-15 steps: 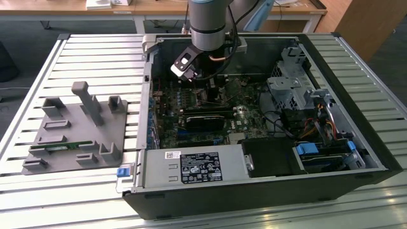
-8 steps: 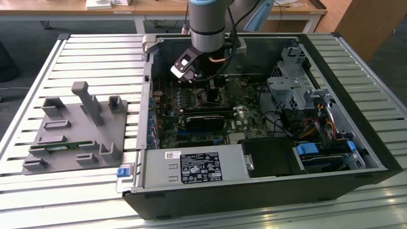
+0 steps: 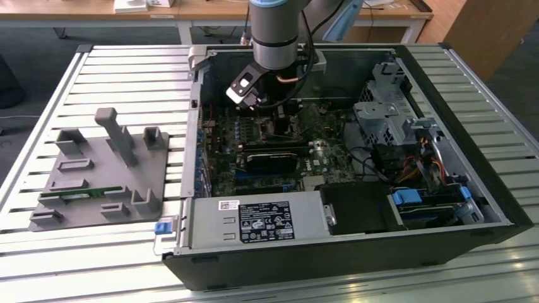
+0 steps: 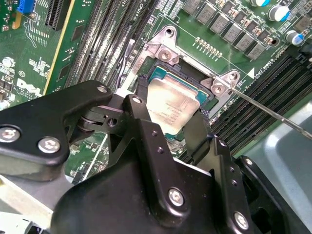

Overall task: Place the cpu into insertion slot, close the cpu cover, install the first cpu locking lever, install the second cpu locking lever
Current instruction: 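Place the cpu into insertion slot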

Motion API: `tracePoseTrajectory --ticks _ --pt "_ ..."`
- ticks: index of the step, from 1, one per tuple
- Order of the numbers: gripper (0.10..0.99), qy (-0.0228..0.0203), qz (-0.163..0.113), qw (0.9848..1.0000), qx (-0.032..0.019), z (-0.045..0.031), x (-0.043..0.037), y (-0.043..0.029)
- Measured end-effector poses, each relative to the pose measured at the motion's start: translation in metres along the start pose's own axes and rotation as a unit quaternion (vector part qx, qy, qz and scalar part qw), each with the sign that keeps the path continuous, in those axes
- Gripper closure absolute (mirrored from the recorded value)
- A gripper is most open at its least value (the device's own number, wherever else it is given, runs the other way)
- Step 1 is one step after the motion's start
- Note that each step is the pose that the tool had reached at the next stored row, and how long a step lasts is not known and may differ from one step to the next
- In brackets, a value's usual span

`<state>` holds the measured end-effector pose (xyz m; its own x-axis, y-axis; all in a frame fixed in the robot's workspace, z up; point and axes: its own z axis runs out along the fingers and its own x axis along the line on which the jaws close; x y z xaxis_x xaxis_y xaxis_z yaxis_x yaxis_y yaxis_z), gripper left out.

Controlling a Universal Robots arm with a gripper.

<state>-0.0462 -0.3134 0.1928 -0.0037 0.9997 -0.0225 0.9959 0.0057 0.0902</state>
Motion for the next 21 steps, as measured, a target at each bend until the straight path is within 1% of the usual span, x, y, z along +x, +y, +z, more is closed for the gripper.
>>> tracePoseTrajectory --ticks 3,4,11,13,16,18,20,21 --pt "0.537 0.0002 0.0 1.0 -0.0002 0.0003 0.0001 0.0001" --pt "0.475 0.0002 0.0 1.0 -0.0001 0.0002 0.0001 0.0" --pt "0.475 -0.0001 0.0 1.0 0.0 -0.0004 0.0 0.0" --pt "0.475 0.0 0.0 1.0 0.0 -0.0016 0.0 0.0002" --pt "0.475 -0.0001 0.0 1.0 0.0 -0.0055 -0.0001 0.0005" --pt "0.486 0.0 0.0 1.0 0.0002 -0.0089 -0.0002 0.0008" --pt "0.612 0.0 0.0 1.0 0.0008 -0.0118 -0.0003 0.0012" --pt "0.612 0.0 0.0 1.0 0.0012 -0.0129 -0.0003 0.0014"
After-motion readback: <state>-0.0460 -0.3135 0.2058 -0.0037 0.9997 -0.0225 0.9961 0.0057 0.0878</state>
